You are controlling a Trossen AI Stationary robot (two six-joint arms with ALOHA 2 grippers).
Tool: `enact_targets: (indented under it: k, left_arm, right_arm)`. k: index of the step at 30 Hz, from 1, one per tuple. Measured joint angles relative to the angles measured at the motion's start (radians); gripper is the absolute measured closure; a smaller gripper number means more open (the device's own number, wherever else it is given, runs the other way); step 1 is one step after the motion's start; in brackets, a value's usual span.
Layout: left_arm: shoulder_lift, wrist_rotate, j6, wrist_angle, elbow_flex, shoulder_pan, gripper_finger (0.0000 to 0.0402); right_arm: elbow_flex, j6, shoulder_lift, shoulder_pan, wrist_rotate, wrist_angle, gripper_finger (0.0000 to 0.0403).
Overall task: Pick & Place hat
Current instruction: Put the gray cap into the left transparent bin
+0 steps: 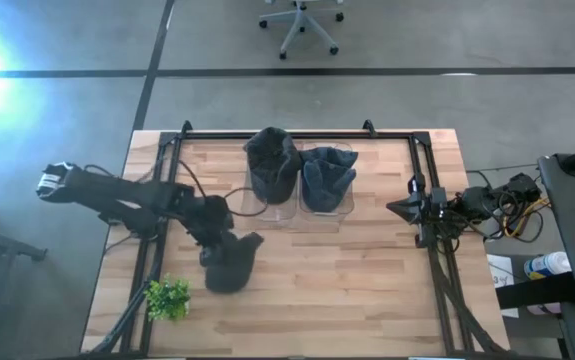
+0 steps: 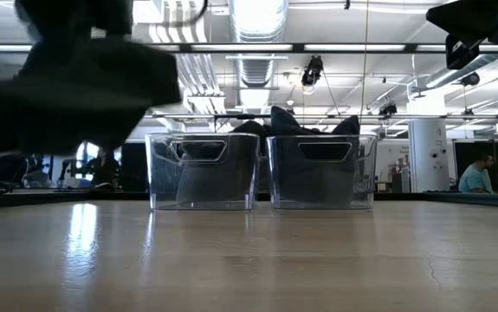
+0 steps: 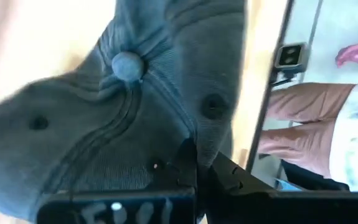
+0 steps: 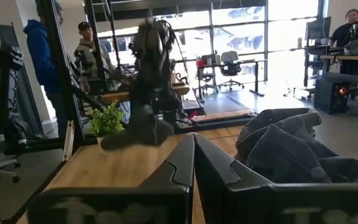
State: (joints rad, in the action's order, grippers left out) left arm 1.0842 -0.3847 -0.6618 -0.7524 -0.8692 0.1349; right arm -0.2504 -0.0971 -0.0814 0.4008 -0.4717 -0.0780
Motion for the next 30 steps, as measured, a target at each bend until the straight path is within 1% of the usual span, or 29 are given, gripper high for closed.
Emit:
enact_targets:
  k: [3,6,8,11,13,15,19,21,23,24,28,30]
  left_arm:
    - [-0.006,0.084,0.052,-0.136,-0.152,0.000,0.0400]
    - [-0.006,0.245,0.148,-0.227,-0.286,0.000,0.0400]
    - [0.002,0.361,0.217,-0.250,-0.348,-0.001,0.0401]
    - [0.030,0.513,0.324,-0.246,-0.406,-0.005,0.0401]
    - [0.056,0.574,0.389,-0.239,-0.425,-0.017,0.0401]
    - [0.089,0.612,0.453,-0.230,-0.427,-0.033,0.0401]
    - [0.167,0.752,0.571,-0.226,-0.426,-0.064,0.0401]
    - [0.197,0.769,0.616,-0.220,-0.429,-0.084,0.0401]
    - [0.220,0.778,0.652,-0.203,-0.430,-0.104,0.0401]
    - [0.228,0.794,0.668,-0.197,-0.430,-0.114,0.0401]
    - [0.247,0.900,0.761,-0.189,-0.444,-0.136,0.0401]
    - [0.253,0.906,0.790,-0.173,-0.459,-0.152,0.0401]
  right_arm:
    - [0.000,0.025,0.000,0.000,-0.001,0.000,0.0394]
    - [0.000,0.101,0.000,0.000,0.000,0.000,0.0394]
    - [0.000,0.121,0.000,0.000,0.000,0.000,0.0394]
    - [0.000,0.104,0.002,0.000,0.000,0.000,0.0394]
    - [0.000,0.101,0.002,-0.002,0.003,0.000,0.0394]
    - [0.000,0.101,0.002,-0.017,0.041,-0.003,0.0394]
    - [0.000,0.125,0.003,-0.079,0.215,-0.051,0.0394]
    - [0.006,0.139,0.003,-0.105,0.301,-0.060,0.0394]
    - [0.019,0.143,0.004,-0.127,0.357,-0.059,0.0394]
    - [0.028,0.143,0.009,-0.139,0.375,-0.058,0.0394]
    - [0.078,0.117,0.041,-0.189,0.375,-0.033,0.0394]
    - [0.101,0.102,0.057,-0.211,0.375,-0.012,0.0394]
